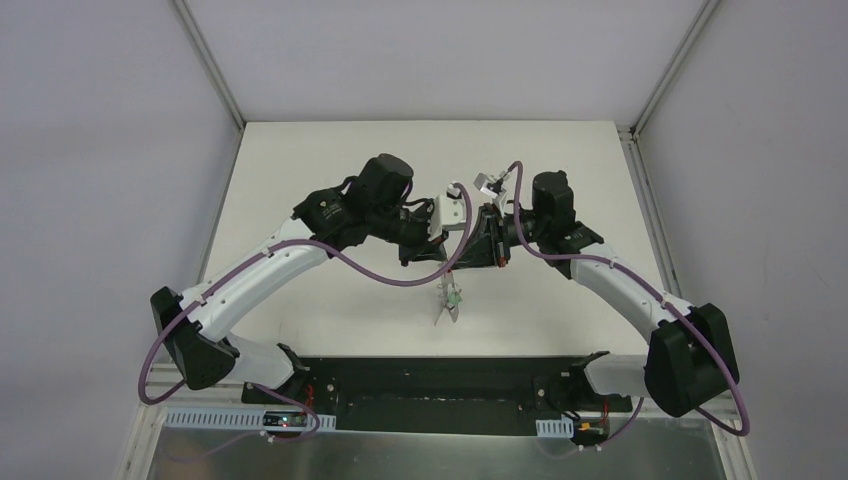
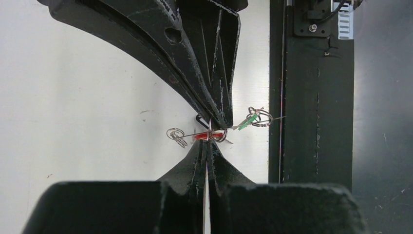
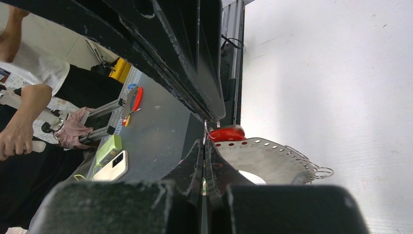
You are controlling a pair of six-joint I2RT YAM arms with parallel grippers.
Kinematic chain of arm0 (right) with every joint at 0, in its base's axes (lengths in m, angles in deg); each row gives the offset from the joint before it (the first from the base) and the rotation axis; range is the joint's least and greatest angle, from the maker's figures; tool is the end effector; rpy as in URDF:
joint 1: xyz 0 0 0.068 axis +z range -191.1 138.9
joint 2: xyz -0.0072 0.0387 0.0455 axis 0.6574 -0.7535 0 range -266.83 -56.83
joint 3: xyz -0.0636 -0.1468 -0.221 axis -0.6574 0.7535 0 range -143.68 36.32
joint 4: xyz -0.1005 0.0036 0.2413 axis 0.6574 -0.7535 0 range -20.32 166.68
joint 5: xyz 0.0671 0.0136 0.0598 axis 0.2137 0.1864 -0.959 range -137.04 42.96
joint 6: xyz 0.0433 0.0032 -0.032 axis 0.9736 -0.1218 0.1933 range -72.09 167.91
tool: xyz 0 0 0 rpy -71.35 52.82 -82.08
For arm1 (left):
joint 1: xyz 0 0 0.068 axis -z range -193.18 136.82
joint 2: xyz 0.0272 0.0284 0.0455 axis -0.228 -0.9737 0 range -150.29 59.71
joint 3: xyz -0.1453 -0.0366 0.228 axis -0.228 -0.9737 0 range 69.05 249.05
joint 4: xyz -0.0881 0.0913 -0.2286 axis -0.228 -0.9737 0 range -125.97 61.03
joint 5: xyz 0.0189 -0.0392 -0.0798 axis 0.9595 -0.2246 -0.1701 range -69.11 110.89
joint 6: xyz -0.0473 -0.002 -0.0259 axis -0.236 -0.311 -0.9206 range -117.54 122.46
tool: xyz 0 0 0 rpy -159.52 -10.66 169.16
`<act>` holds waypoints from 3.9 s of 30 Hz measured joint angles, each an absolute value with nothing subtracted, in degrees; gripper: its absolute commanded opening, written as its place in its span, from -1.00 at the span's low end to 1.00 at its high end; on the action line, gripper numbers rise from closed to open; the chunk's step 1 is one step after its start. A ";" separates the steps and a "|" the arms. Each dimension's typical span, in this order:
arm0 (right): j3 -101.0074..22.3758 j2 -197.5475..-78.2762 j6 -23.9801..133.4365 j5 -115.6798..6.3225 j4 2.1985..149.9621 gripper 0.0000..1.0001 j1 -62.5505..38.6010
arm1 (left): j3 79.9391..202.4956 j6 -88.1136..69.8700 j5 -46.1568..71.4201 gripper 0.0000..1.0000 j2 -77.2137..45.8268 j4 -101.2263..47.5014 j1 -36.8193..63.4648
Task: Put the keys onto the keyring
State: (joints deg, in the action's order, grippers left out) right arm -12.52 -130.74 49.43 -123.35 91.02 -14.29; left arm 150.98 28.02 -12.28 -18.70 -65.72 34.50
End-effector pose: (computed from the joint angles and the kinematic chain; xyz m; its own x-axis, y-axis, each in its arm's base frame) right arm 0.2300 0.1550 0.3023 -0.1914 -0.0898 -0.9774 -0.9540 -0.2171 0.2068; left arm 0.1840 -0.2310 0.3902 0.0671 0.4627 -0.8840 0.9955 0.0283 0.0904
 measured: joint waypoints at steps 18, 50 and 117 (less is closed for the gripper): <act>-12.52 -130.74 49.43 -123.42 91.02 -1.00 -14.49 | 150.98 29.13 -13.00 -1.00 -17.85 -65.76 34.50; -12.52 -130.74 49.45 -124.47 91.00 -1.00 -14.51 | 151.33 30.40 -13.02 -1.00 -18.81 -68.10 35.23; -12.52 -131.51 47.25 -125.73 87.51 -1.00 -14.60 | 152.88 34.60 -13.15 -1.00 -20.21 -70.05 36.01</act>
State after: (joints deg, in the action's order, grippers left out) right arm -12.52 -131.51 47.25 -125.73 87.51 -14.60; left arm 152.88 34.60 -13.15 -20.21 -70.05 36.01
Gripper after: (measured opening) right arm 0.007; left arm 0.006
